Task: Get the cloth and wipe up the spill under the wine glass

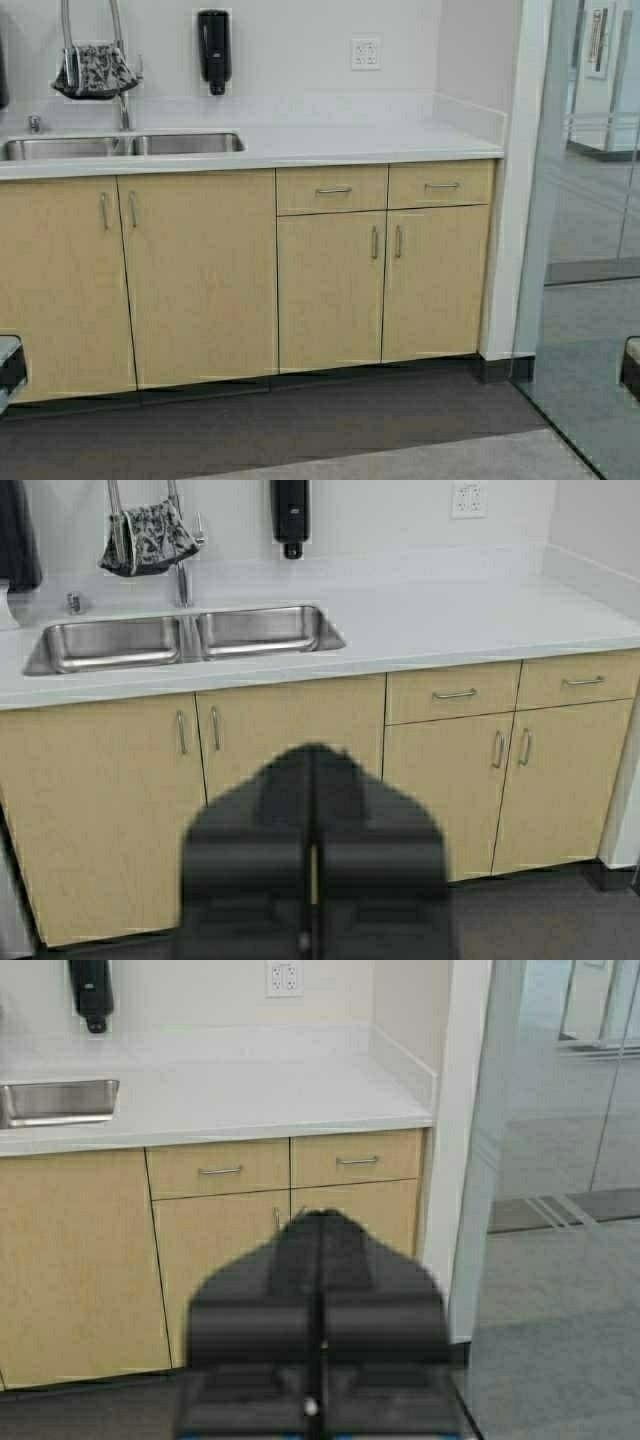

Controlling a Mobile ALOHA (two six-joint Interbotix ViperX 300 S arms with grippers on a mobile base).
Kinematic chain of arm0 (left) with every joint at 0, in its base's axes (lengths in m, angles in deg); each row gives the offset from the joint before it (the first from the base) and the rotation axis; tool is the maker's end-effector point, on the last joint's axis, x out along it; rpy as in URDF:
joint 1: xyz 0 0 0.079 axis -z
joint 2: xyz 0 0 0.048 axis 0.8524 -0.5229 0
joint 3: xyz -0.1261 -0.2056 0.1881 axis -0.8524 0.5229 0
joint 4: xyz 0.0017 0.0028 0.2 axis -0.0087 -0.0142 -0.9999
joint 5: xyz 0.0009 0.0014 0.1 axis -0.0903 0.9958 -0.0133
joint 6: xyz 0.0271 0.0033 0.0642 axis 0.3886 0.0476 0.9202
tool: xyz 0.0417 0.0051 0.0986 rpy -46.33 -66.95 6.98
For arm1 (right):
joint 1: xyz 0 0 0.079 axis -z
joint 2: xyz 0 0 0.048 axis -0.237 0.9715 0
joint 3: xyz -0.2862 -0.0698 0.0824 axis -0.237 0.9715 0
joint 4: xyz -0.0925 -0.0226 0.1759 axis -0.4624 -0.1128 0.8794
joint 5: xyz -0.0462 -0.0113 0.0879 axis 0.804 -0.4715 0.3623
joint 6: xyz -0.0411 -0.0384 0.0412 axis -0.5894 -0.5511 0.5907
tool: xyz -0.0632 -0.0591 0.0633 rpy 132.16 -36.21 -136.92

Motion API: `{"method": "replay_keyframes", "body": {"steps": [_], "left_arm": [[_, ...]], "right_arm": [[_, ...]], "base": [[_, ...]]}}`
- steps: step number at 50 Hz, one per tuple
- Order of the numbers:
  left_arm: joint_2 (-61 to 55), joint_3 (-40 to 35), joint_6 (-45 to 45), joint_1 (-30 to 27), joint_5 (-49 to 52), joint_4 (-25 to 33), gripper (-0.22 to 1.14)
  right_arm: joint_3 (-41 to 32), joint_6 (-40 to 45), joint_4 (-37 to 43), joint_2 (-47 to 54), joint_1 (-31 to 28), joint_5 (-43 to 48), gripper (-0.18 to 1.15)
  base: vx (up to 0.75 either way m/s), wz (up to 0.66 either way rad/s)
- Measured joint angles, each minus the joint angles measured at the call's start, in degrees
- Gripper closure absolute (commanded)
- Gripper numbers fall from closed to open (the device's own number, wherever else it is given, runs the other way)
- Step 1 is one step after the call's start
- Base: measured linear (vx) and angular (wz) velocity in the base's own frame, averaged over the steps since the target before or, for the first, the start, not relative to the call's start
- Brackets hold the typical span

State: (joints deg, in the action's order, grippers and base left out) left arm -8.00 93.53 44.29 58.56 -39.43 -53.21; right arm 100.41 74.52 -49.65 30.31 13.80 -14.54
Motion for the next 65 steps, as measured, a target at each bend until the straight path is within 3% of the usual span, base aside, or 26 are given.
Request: {"method": "replay_keyframes", "body": {"steps": [6,36,65], "left_arm": [[3.08,1.14,-0.97,0.00,1.41,0.00,0.88],[1.67,0.70,-1.67,0.00,2.99,-0.26,0.89],[1.41,0.53,-1.85,0.00,2.99,-0.35,0.89]], "right_arm": [[0.70,0.88,0.09,-0.35,-0.18,-0.09,0.91],[0.97,0.70,-0.09,-0.97,0.62,-1.23,0.91],[0.53,1.58,-0.09,-2.64,1.76,-1.23,0.91]], "base": [[0.00,0.00],[0.03,0.01],[0.25,-0.01]]}}
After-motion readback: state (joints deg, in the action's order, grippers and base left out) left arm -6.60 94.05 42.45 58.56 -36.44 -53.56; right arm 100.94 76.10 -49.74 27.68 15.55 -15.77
